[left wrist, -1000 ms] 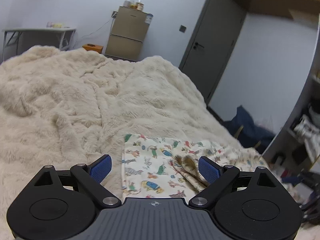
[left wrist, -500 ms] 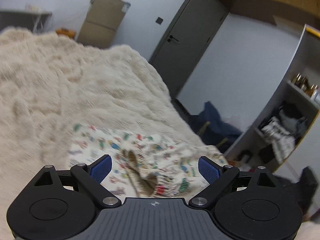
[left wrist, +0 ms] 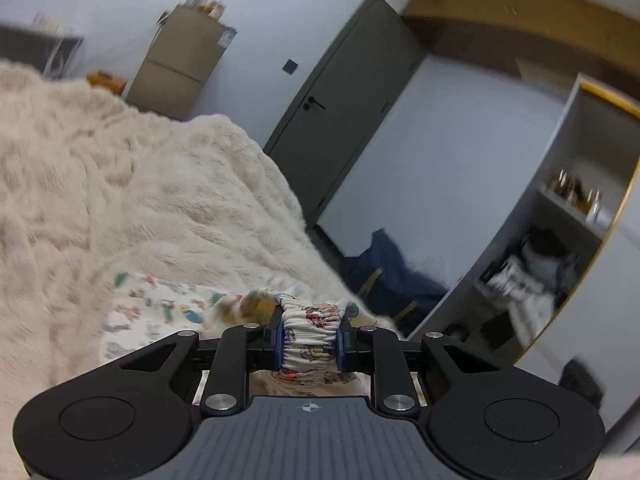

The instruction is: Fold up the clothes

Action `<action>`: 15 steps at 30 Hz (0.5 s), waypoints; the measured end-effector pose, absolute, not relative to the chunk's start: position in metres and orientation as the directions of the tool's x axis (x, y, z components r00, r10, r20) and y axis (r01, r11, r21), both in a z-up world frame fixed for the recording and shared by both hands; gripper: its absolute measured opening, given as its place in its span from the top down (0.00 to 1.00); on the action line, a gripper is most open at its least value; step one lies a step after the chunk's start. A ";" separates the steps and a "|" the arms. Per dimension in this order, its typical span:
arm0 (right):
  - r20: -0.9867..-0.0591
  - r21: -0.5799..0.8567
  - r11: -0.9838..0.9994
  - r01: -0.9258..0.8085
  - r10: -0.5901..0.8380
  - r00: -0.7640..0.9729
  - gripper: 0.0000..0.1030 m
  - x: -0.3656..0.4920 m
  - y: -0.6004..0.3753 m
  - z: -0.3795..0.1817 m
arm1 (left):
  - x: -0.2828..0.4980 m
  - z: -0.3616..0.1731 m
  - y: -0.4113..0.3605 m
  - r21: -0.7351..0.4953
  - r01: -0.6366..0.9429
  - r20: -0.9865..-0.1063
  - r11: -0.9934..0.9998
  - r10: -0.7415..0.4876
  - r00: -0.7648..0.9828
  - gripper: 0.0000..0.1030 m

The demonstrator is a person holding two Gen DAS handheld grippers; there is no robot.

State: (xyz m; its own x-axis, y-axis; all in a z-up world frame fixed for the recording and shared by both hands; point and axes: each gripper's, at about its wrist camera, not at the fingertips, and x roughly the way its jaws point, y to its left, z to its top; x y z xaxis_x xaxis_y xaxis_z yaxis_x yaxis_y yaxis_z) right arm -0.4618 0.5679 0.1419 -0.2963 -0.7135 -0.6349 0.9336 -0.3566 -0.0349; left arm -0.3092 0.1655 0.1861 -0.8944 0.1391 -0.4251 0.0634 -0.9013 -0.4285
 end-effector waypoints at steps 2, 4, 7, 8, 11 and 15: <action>-0.652 -0.081 -0.331 0.940 -0.695 -0.301 0.75 -0.456 0.564 0.138 | -0.315 0.175 0.170 -0.394 0.054 -0.508 -0.918 0.168 -0.845 0.49; -0.657 -0.112 -0.309 0.944 -0.690 -0.304 0.72 -0.451 0.563 0.136 | -0.314 0.166 0.161 -0.418 0.070 -0.524 -0.906 0.177 -0.833 0.25; -0.659 -0.085 -0.318 0.944 -0.693 -0.292 0.71 -0.455 0.563 0.138 | -0.307 0.166 0.121 -0.604 0.108 -0.427 -0.790 0.207 -0.880 0.22; -0.659 -0.064 -0.325 0.944 -0.696 -0.284 0.71 -0.457 0.563 0.139 | -0.307 0.164 0.108 -0.663 0.110 -0.396 -0.741 0.222 -0.891 0.21; -0.657 -0.032 -0.337 0.941 -0.702 -0.273 0.69 -0.462 0.564 0.139 | -0.317 0.156 0.077 -0.785 0.107 -0.346 -0.610 0.289 -0.893 0.20; -0.658 -0.041 -0.342 0.939 -0.698 -0.283 0.66 -0.461 0.563 0.139 | -0.349 0.136 0.069 -0.833 0.092 -0.378 -0.546 0.439 -0.815 0.23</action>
State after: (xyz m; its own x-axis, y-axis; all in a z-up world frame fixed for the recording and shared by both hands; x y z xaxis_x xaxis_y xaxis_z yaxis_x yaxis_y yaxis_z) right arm -0.4611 0.5626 0.1386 -0.2833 -0.6976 -0.6581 0.9387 -0.3422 -0.0413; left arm -0.3488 0.0695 0.1363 -0.8148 0.4392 -0.3784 0.0923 -0.5461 -0.8326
